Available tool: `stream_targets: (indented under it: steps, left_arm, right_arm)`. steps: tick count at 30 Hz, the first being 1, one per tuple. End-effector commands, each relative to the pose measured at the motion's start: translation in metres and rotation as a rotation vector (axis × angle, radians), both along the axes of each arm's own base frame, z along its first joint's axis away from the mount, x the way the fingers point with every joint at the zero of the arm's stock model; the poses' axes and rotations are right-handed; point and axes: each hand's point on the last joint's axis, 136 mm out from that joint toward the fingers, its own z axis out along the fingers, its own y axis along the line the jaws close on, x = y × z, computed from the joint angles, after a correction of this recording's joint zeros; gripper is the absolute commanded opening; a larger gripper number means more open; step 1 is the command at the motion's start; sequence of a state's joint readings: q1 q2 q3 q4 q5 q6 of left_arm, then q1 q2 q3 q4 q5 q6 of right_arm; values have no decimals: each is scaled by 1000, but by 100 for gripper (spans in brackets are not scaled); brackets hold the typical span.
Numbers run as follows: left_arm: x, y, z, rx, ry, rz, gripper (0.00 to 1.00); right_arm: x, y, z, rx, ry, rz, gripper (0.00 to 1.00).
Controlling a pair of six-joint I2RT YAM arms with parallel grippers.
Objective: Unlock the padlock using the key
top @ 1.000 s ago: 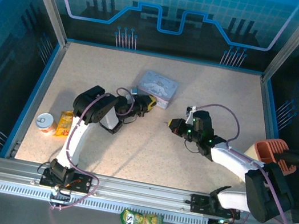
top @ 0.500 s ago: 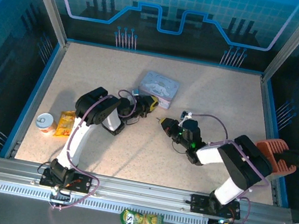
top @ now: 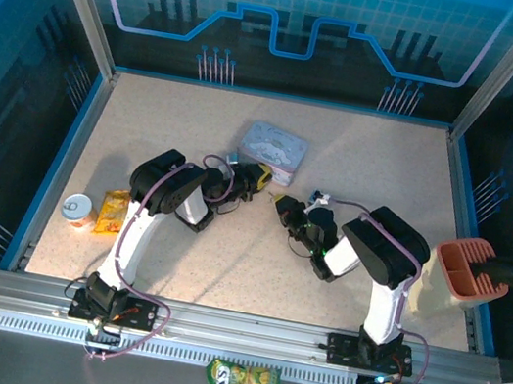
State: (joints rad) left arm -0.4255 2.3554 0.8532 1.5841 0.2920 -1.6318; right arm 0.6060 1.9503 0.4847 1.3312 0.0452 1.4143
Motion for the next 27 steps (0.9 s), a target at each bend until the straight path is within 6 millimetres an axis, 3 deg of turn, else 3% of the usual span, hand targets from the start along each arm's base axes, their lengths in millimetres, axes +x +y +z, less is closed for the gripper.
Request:
stream_targets:
  steps: [1,12,27]
  left_arm:
    - [-34,0,-100,93,330,-41,0]
    - [-35,3,-102,98,336,-33,0]
    - [-36,3,-103,101,337,-35,0]
  right_arm:
    - [17,-1,23,67,-76,-34,0]
    - [32,-2,15,89,-55,-52,0]
    - [36,2,3,92,-28,-43,0]
